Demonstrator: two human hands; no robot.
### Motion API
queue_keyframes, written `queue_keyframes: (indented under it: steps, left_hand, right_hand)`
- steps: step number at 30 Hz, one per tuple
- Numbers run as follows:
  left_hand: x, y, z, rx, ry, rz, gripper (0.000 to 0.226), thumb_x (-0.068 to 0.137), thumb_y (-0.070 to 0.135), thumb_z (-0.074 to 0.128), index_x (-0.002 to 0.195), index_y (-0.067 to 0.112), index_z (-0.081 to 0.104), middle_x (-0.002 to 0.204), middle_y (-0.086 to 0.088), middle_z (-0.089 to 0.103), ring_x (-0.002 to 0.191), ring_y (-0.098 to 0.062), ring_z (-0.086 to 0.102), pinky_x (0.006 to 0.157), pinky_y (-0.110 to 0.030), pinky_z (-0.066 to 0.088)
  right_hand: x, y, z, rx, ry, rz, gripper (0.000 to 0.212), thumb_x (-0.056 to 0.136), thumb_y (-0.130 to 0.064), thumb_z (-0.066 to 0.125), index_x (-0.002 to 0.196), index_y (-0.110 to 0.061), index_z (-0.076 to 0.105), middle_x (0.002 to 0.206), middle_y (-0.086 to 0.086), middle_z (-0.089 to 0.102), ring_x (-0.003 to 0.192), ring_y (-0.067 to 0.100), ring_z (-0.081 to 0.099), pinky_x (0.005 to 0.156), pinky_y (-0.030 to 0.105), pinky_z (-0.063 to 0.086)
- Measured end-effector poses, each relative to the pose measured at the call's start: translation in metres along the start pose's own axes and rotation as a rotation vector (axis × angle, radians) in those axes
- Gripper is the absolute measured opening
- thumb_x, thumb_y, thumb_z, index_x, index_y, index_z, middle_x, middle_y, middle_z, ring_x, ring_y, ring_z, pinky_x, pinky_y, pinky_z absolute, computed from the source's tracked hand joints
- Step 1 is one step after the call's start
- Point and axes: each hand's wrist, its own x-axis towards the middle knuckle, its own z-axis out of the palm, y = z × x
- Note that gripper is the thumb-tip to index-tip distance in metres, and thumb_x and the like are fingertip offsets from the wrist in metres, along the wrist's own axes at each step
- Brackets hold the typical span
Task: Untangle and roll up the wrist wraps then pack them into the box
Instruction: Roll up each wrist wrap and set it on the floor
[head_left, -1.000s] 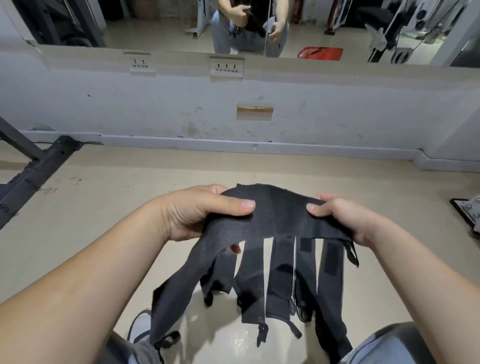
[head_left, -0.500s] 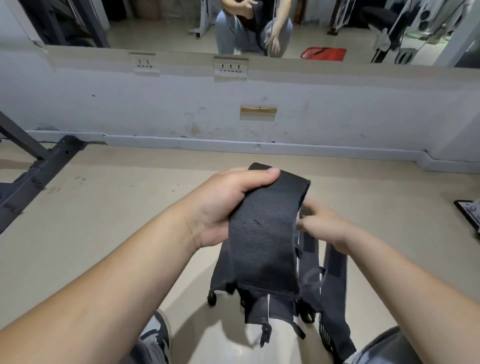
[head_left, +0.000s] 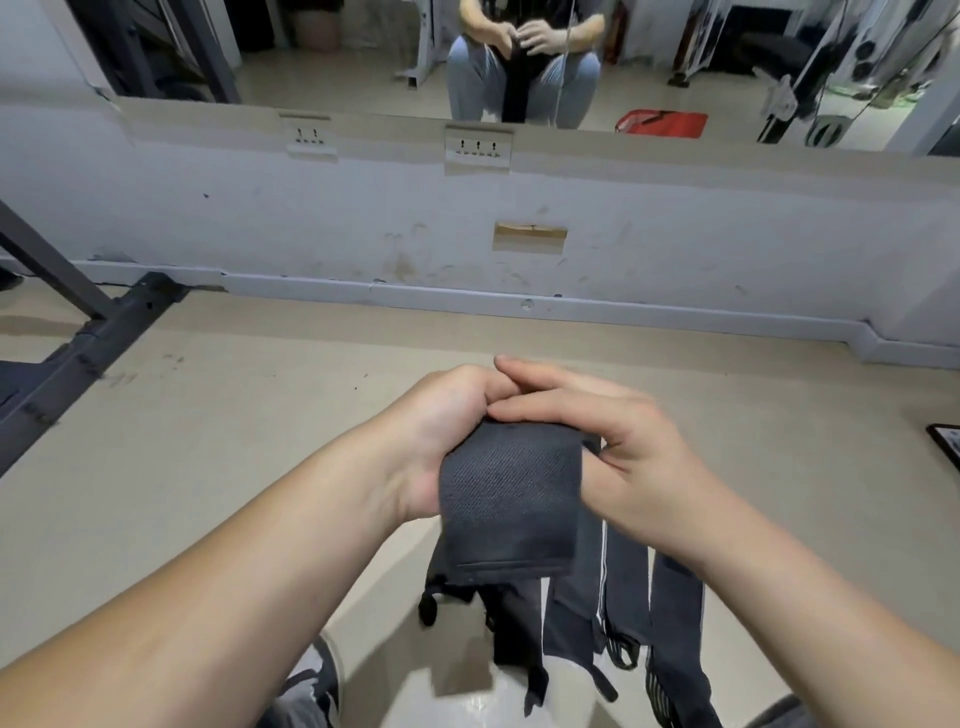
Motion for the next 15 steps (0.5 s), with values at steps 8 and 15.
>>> queue_keyframes:
  steps: [8,15]
  left_hand:
    - [-0.004,-0.003,-0.006,0.68,0.333,0.694,0.006,0.082,0.015,0.064,0.082,0.02,0.067,0.078,-0.004,0.07,0.071,-0.015,0.055,0.065,-0.027,0.046]
    - [-0.008,0.001,-0.005,0.582,0.15,0.731,0.053,0.072,0.004,0.079,0.119,0.029,0.073,0.113,0.007,0.075,0.093,-0.007,0.069,0.086,-0.025,0.058]
  right_hand:
    - [0.009,0.007,-0.01,0.348,0.279,0.391,0.03,0.096,0.012,0.064,0.098,-0.016,0.076,0.093,-0.004,0.08,0.089,0.008,0.073,0.077,0.024,0.056]
    - [0.007,0.015,-0.01,0.553,0.199,0.607,0.019,0.1,-0.003,0.066,0.116,-0.008,0.074,0.102,0.007,0.081,0.092,0.016,0.076,0.082,0.031,0.062]
